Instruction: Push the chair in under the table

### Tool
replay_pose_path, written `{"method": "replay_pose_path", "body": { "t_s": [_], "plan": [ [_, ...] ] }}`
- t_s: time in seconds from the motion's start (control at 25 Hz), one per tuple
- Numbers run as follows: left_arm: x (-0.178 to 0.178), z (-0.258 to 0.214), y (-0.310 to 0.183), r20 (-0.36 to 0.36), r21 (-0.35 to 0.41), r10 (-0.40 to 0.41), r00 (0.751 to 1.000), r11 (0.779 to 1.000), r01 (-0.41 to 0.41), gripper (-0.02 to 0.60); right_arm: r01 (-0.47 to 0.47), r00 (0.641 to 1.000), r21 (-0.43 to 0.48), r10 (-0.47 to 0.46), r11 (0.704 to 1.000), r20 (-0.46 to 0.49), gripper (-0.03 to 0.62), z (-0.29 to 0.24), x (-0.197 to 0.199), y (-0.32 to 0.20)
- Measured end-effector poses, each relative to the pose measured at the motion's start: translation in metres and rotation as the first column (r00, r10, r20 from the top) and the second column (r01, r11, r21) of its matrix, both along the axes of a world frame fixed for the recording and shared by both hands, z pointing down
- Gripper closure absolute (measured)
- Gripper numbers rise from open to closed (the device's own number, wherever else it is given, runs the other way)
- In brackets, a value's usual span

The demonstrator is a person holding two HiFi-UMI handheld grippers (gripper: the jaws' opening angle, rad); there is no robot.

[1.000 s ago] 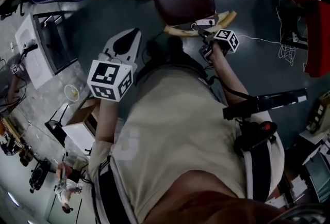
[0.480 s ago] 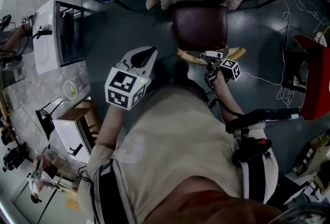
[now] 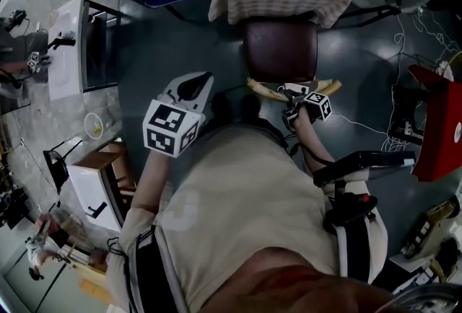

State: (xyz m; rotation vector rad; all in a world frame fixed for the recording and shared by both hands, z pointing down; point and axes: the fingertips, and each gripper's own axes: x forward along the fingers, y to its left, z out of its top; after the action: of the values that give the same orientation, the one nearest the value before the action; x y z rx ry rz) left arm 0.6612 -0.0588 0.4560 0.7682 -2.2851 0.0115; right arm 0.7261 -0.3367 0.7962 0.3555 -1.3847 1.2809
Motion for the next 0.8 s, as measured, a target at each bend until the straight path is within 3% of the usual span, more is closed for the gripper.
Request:
{"method": "replay_pose_path", "body": {
  "t_s": [0.36, 0.8],
  "plan": [
    [-0.008, 0.003, 0.009, 0.008, -0.009, -0.016, 1.000, 1.000, 0.016, 0.575, 0.017, 0.999, 0.074, -0.015, 0.997, -0.037, 0.365, 0.007, -0.003, 0.000],
    [-0.008, 0.005, 0.001, -0.011, -0.015, 0.021, 1.000, 1.000, -0.021, 0.575, -0.052, 0.995, 0.123, 0.063, 0.991, -0.081, 0.382, 0.007, -0.007, -0.007]
  ]
}}
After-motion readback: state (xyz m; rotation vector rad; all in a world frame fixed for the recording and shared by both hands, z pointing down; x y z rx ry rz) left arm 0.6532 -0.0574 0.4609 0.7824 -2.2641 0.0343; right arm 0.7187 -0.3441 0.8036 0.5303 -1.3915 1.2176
